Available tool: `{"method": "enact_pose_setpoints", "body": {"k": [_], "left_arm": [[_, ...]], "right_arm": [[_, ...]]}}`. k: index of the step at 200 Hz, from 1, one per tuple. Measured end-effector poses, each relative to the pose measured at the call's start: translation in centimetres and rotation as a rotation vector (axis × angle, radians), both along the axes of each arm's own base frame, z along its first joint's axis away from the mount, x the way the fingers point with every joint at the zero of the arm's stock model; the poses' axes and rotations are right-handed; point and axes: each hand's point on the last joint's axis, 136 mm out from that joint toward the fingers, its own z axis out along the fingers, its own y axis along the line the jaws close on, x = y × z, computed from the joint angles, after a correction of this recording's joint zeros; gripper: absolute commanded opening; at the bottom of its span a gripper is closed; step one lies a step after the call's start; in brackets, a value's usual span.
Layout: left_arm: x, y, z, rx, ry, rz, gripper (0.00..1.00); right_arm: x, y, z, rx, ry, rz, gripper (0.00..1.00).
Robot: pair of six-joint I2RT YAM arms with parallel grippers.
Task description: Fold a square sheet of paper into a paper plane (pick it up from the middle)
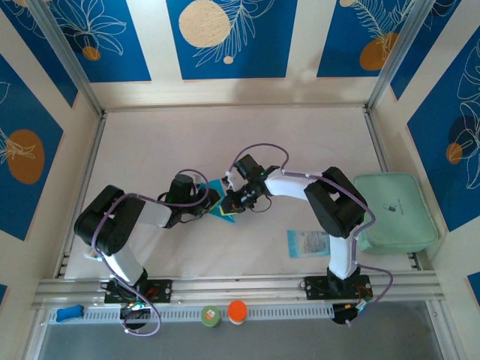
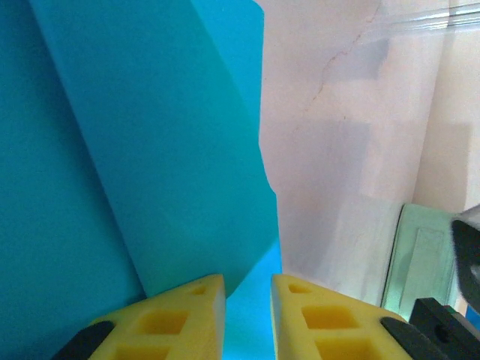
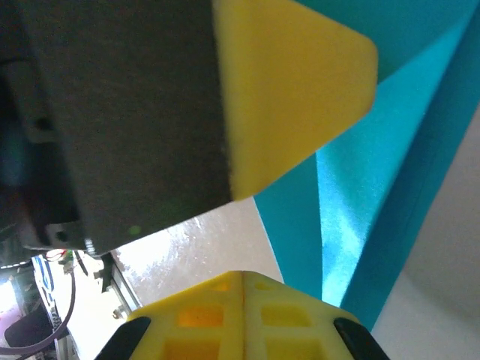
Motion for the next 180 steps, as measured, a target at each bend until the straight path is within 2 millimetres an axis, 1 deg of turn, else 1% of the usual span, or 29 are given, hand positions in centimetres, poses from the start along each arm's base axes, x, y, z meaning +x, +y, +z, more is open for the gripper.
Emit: {"method": "enact_pose_setpoints", "body": {"k": [30,101,149,180], "left_arm": [[0.0,0.0,0.0,0.003,0.006,0.000,0.24],[0.0,0.0,-0.1,0.006,0.014,0.000,0.24],[0.0,0.0,-0.1,0.006,0.019,0.002,0.25],[0.0,0.0,-0.1,0.007,0.022,0.002,0.25]], "right_arm": [[0.1,-0.3,-0.6,-0.027,0.000,-0.009,0.05],[0.0,-0.7,-1.1,-0.053,0.005,-0.016,0.05],[-0.1,-0.9,-2.3,-0.078,0.029,-0.020,0.05],[-0.1,-1.0,-2.4,-0.082,0.028,-0.021,0.05]]}}
